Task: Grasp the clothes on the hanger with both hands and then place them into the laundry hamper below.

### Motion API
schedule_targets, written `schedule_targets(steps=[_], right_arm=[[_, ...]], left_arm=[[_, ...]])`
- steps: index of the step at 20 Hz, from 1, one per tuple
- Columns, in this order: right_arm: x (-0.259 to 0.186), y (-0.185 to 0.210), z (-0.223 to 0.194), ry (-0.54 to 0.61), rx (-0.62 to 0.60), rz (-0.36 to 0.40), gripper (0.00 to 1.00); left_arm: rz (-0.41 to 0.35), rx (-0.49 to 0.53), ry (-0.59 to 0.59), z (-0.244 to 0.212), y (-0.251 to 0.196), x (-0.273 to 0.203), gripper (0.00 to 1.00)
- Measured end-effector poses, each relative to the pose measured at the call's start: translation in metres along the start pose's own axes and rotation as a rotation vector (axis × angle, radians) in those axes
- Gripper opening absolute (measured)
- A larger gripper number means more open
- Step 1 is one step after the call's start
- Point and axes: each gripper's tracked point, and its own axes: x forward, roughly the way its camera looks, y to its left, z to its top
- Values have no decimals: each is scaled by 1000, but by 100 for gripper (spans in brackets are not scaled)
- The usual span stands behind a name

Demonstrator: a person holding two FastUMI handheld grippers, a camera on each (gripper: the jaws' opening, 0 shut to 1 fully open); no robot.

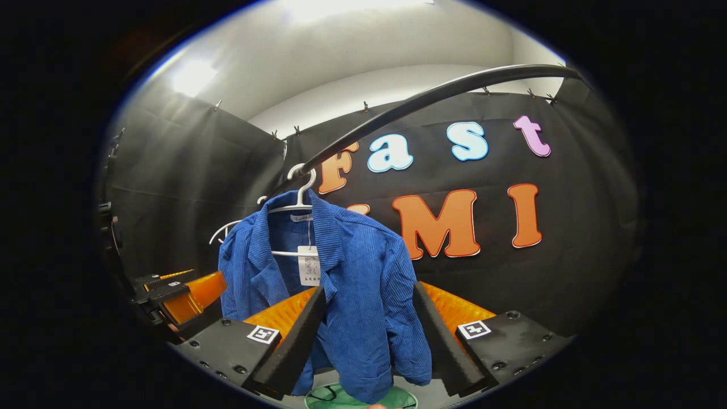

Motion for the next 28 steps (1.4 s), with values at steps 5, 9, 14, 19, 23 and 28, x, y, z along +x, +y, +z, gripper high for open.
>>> schedule_targets(steps=[5, 9, 14, 19, 23, 28], right_arm=[[-3, -1, 2, -3, -3, -6, 99], [-2, -2, 1, -3, -1, -11, 99], [-2, -2, 3, -5, -4, -11, 99], [-2, 1, 0, 3, 5, -4, 99], [1, 5, -3, 6, 4, 6, 99], [10, 18, -10, 4, 16, 38, 99]], left_arm=[[-6, -2, -2, 1, -1, 0, 95], [-6, -6, -4, 1, 0, -1, 95], [3, -5, -7, 1, 3, -2, 98], [13, -14, -1, 0, 8, -4, 98], [20, -11, 10, -3, 11, -2, 95], [7, -28, 17, -9, 4, 3, 95]])
